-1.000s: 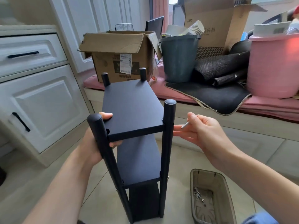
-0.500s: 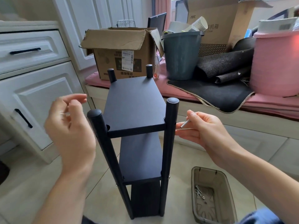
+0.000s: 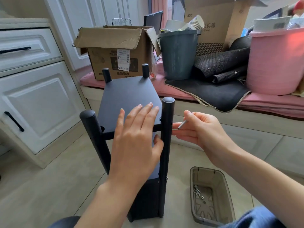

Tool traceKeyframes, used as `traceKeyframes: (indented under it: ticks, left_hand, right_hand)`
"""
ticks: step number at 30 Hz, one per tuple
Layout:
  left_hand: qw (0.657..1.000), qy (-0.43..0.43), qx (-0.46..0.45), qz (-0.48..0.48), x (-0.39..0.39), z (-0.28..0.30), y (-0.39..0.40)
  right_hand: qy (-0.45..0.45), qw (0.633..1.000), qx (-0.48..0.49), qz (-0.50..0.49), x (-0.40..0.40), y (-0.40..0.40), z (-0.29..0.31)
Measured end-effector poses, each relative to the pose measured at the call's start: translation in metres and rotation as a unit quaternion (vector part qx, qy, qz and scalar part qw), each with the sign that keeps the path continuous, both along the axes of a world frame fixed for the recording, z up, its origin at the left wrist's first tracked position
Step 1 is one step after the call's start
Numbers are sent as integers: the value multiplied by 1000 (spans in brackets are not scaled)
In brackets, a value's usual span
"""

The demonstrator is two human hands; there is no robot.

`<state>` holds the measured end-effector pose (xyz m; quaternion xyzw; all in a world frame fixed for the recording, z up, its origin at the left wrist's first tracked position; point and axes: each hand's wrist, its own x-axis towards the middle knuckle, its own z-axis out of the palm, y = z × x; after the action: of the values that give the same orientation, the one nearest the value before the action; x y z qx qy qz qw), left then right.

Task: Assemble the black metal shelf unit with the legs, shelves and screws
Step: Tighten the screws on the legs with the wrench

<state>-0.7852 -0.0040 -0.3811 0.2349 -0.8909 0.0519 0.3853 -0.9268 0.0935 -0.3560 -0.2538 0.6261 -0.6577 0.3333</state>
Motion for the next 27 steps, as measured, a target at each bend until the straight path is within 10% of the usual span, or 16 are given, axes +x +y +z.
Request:
traceKeyframes:
  ticks: [27]
  left_hand:
    - [992, 106, -69, -30, 1, -19, -31]
  right_hand:
    - [1, 995, -97, 36, 12, 10, 4]
